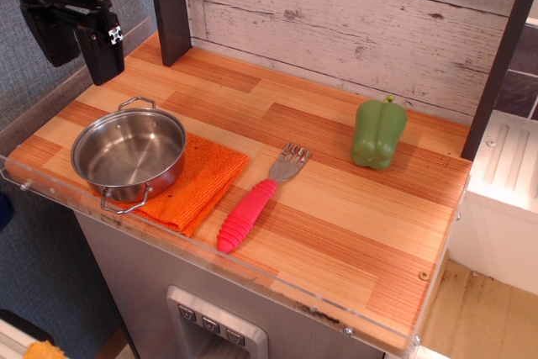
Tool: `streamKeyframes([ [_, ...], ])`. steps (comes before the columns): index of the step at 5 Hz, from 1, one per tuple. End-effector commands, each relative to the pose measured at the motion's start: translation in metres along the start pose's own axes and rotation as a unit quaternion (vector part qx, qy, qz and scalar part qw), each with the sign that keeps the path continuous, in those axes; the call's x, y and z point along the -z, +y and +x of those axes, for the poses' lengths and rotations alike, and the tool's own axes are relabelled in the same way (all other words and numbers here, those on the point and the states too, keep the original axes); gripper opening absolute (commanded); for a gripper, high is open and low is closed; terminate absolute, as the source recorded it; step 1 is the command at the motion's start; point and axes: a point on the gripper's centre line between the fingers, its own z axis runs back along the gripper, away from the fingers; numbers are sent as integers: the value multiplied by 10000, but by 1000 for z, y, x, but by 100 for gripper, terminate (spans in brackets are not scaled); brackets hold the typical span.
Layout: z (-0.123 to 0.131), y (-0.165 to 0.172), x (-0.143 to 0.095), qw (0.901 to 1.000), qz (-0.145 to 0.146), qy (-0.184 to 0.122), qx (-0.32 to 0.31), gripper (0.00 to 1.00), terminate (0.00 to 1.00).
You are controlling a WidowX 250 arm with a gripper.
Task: Put the pepper inside the pan
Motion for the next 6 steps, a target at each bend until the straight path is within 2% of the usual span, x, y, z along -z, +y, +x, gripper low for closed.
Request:
streamKeyframes([
  [1, 0, 0, 0, 10000, 0, 0, 0, 100, 0],
  [2, 7, -13, -8, 9996, -1, -265, 92, 100, 0],
  [3, 28, -40, -8, 9985, 48, -371, 392, 100, 0],
  [4, 56, -87, -16, 9971, 94, -532, 537, 100, 0],
  [6, 112, -170, 3, 9972, 268, -622, 321, 100, 0],
])
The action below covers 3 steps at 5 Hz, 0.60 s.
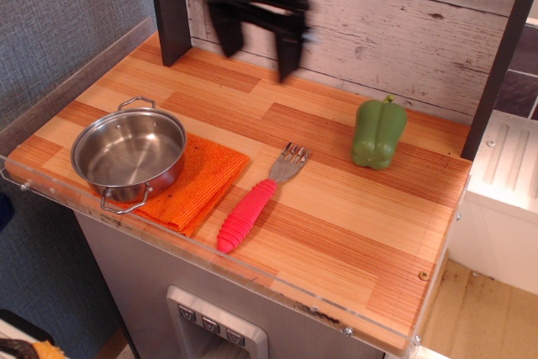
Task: Put the pepper inside the pan
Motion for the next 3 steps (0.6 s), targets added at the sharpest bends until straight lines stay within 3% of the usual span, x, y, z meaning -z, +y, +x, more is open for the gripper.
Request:
streamKeyframes([
  [1, 55, -52, 17, 9988, 270, -194, -355, 100, 0],
  [2, 58, -53, 29, 9955, 571, 23, -761, 100, 0],
  [3, 56, -55, 38, 9934, 597, 120, -973, 100, 0],
])
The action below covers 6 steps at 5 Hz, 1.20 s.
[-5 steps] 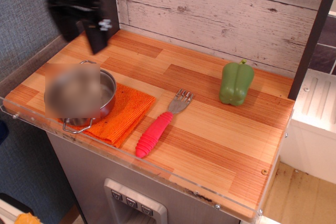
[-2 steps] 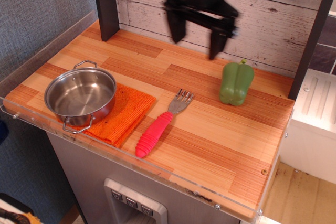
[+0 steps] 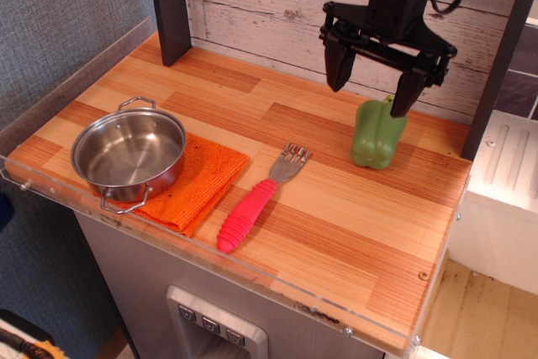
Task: Put the pepper inside the pan
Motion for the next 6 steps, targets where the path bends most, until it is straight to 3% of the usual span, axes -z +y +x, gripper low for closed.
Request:
streamKeyframes([
  [1, 8, -5, 10, 9992, -67, -34, -399, 100, 0],
  [2, 12, -14, 22, 9989, -233, 57, -406, 100, 0],
  [5, 12, -19, 50, 9986, -129, 286, -425, 100, 0],
  [6, 9, -13, 52, 9983, -83, 386, -426, 0, 0],
])
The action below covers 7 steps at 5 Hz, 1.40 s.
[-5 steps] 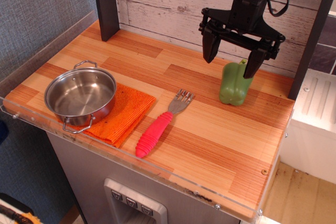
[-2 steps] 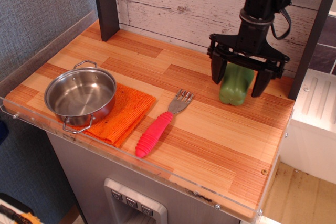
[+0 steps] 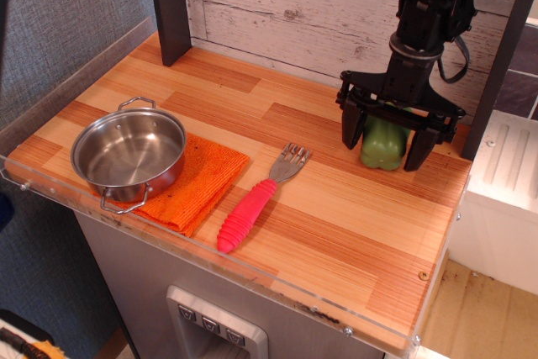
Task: Put the pepper inside the pan
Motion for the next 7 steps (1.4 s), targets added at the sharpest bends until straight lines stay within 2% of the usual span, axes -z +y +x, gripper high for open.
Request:
streamKeyframes([
  [1, 3, 16, -33, 9995, -106, -248, 147, 0, 0],
  [2, -8, 28, -73, 9965, -257, -718, 347, 0, 0],
  [3, -43, 59, -101, 9942, -301, -921, 473, 0, 0],
  [4, -89, 98, -103, 9960, -148, -700, 529, 0, 0],
  [5, -123, 140, -92, 9985, 87, -409, 360, 0, 0],
  [6, -138, 178, -77, 9997, 137, -178, 49, 0, 0],
  [7, -136, 198, -64, 9999, 116, 2, -77, 0, 0],
])
